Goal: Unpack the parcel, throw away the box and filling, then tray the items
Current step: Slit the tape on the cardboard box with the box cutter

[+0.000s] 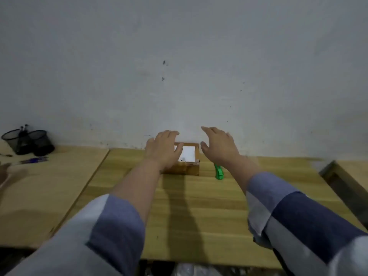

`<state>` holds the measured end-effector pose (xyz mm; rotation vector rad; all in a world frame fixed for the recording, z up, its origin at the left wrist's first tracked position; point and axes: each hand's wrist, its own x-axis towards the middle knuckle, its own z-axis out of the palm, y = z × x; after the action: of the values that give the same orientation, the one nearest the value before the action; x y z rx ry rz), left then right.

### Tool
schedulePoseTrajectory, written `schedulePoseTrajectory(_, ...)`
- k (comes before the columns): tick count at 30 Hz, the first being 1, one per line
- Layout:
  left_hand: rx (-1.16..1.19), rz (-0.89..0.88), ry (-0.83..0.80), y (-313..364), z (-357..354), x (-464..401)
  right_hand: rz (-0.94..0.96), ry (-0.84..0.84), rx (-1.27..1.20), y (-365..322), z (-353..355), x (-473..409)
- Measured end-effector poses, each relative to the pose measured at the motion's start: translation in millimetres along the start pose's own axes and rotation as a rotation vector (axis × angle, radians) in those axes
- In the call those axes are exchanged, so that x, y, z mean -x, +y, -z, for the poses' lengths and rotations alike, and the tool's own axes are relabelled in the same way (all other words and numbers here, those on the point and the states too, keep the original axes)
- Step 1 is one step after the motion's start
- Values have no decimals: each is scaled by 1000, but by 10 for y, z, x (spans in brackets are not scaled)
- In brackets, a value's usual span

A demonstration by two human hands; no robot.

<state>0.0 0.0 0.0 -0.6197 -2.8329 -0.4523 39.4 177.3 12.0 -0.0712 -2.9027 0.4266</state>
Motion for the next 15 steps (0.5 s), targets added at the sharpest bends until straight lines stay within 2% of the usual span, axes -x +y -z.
schedulePoseTrajectory(10,58,-1,-251,-542,-658,-362,-180,-142,-65,143,-771,-308)
schedulePoseTrajectory(15,51,-102,-346,-803,-1107,-570,-343,-168,-115,321,-1266,-404)
